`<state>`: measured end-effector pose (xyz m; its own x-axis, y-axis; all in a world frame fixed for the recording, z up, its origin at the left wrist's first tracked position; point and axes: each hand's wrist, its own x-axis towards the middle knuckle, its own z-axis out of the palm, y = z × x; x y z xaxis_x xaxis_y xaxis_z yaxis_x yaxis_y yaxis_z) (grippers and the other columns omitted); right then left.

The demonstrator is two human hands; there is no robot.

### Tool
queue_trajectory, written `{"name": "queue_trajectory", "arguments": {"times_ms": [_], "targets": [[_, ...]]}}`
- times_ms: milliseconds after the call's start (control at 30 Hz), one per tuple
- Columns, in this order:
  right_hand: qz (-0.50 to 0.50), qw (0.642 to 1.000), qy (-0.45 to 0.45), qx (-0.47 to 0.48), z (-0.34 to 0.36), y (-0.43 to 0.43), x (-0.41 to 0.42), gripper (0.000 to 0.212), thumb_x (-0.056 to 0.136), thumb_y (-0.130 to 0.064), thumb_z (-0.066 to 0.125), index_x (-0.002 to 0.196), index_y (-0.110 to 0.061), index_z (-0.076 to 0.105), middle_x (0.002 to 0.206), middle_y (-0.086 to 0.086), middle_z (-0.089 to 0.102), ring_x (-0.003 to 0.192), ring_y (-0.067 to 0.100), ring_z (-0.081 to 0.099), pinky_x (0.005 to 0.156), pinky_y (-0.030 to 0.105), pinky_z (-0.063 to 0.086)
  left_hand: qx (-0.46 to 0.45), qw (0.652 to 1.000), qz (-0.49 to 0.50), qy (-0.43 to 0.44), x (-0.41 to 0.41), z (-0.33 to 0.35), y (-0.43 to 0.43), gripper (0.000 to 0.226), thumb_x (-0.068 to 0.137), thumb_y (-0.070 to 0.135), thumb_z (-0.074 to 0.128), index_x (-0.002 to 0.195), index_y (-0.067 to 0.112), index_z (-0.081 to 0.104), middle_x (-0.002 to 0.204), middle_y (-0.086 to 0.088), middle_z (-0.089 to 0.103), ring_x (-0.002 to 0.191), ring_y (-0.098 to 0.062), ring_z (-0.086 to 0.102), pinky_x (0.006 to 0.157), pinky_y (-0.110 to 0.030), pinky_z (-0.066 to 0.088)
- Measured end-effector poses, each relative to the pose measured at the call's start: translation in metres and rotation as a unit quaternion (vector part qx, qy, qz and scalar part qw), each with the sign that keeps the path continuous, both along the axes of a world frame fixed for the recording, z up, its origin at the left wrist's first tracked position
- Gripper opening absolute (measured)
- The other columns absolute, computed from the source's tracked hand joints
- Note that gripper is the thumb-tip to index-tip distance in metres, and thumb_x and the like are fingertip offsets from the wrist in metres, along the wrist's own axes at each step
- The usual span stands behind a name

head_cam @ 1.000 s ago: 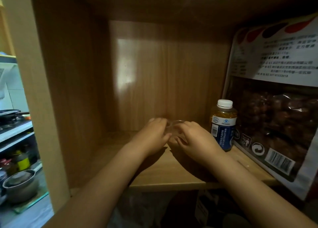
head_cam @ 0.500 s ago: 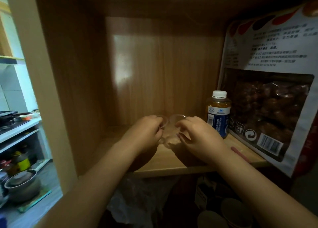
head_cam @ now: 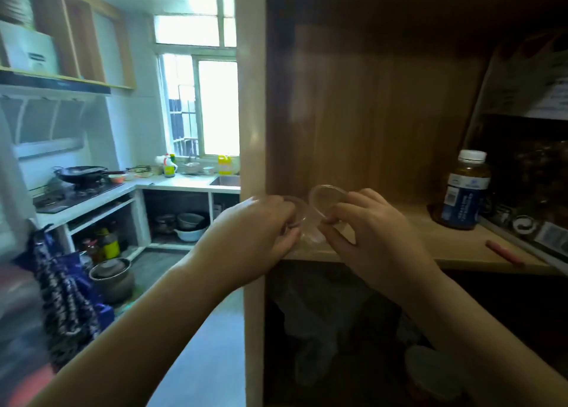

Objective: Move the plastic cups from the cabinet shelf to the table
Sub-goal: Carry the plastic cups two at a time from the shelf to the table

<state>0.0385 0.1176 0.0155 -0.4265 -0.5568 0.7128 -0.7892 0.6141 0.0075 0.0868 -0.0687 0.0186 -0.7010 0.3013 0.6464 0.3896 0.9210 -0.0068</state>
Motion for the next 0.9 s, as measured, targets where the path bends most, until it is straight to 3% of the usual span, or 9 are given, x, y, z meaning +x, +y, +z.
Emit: {"name": "queue_trajectory", "arguments": {"times_ms": [133, 300, 467, 633, 900], "targets": [[0.069, 0.997, -0.002, -0.022, 0.004, -0.061, 0.048, 0.016, 0.086, -0.027, 0.057, 0.08, -0.015, 0.066, 0.085, 0.0, 0.065, 0.079, 0.017, 0.051, 0.064, 0.037, 0.049, 0.007, 0.998, 0.049, 0.033, 0.069, 0.003, -0.052, 0.015, 0.084, 0.024, 0.057, 0.073, 0.026, 0.047, 0.074, 0.015, 0.044, 0.067, -0.017, 0.051, 0.058, -0.027, 0.036], [0.137, 0.99, -0.012, -0.038, -0.003, -0.153, 0.115, 0.016, 0.087, -0.026, 0.057, 0.079, -0.015, 0.066, 0.083, 0.0, 0.065, 0.084, 0.022, 0.054, 0.073, 0.036, 0.045, 0.015, 0.992, 0.125, 0.032, 0.157, -0.004, -0.131, 0.008, 0.084, 0.025, 0.059, 0.078, 0.021, 0.056, 0.077, 0.008, 0.059, 0.072, -0.021, 0.057, 0.058, -0.027, 0.035], [0.227, 0.973, -0.032, -0.02, -0.022, -0.248, 0.188, 0.014, 0.087, -0.021, 0.06, 0.076, -0.014, 0.065, 0.077, -0.001, 0.063, 0.08, 0.022, 0.053, 0.072, 0.038, 0.046, 0.006, 0.975, 0.22, 0.006, 0.264, -0.018, -0.213, 0.012, 0.085, 0.028, 0.058, 0.077, 0.019, 0.057, 0.078, 0.002, 0.061, 0.073, -0.023, 0.057, 0.057, -0.029, 0.036], [0.336, 0.941, -0.022, -0.011, -0.041, -0.34, 0.273, 0.011, 0.084, -0.019, 0.063, 0.074, -0.014, 0.064, 0.079, -0.002, 0.063, 0.078, 0.022, 0.054, 0.068, 0.034, 0.048, 0.005, 0.947, 0.322, -0.02, 0.384, -0.03, -0.277, 0.015, 0.085, 0.03, 0.057, 0.079, 0.016, 0.057, 0.077, 0.0, 0.059, 0.076, -0.022, 0.056, 0.061, -0.035, 0.046], [0.477, 0.877, -0.04, 0.043, -0.059, -0.46, 0.4, 0.018, 0.086, -0.031, 0.054, 0.079, -0.02, 0.066, 0.084, -0.008, 0.063, 0.087, 0.016, 0.052, 0.066, 0.032, 0.05, 0.054, 0.873, 0.484, -0.03, 0.559, -0.057, -0.334, 0.017, 0.085, 0.031, 0.055, 0.077, 0.017, 0.056, 0.072, 0.007, 0.054, 0.07, -0.011, 0.048, 0.058, -0.028, 0.04]]}}
